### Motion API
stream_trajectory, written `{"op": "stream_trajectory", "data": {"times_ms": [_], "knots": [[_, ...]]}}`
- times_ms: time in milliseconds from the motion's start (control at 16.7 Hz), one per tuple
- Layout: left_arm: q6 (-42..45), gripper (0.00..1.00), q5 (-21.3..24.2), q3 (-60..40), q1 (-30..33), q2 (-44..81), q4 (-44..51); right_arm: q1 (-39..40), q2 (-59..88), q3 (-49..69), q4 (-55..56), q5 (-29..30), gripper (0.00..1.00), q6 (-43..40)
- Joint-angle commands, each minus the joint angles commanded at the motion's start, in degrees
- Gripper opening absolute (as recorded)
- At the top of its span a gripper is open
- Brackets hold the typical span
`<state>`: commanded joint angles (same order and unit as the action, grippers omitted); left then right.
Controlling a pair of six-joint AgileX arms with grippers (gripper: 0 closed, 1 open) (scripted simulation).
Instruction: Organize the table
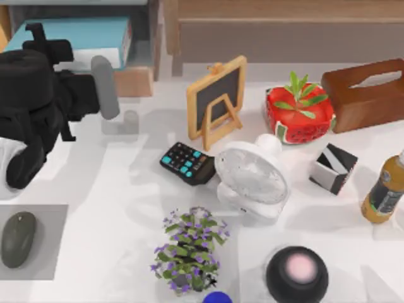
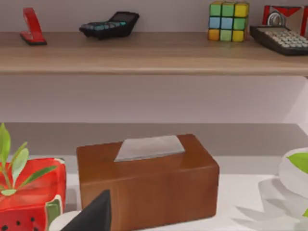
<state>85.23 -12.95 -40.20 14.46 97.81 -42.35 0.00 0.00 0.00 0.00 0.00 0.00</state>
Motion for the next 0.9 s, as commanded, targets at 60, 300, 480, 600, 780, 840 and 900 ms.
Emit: {"op": "stream_trajectory", "data": {"times_ms": [60, 300, 480, 600, 780, 840, 900], "knots": [[1.1, 0.00, 1.3, -1.0, -0.6, 1.4, -0.3, 0.0, 0.0, 0.0, 0.0, 0.0, 1.00, 0.0], [2.5, 0.00, 3.0, -2.3, -1.2, 3.4, -0.6, 0.0, 0.0, 0.0, 0.0, 0.0, 1.00, 0.0], [2.5, 0.00, 2.9, -2.1, -1.0, 3.2, -0.6, 0.0, 0.0, 0.0, 0.0, 0.0, 1.00, 0.0], [2.6, 0.00, 3.0, -3.0, -1.4, 3.8, -0.7, 0.0, 0.0, 0.0, 0.0, 0.0, 1.00, 0.0], [2.7, 0.00, 3.3, -6.2, -2.0, 6.4, -0.5, 0.0, 0.0, 0.0, 0.0, 0.0, 1.00, 0.0], [2.7, 0.00, 3.5, -7.3, -2.2, 7.5, -0.4, 0.0, 0.0, 0.0, 0.0, 0.0, 1.00, 0.0], [2.7, 0.00, 3.7, -8.2, -2.2, 8.5, -0.2, 0.0, 0.0, 0.0, 0.0, 0.0, 1.00, 0.0]]}}
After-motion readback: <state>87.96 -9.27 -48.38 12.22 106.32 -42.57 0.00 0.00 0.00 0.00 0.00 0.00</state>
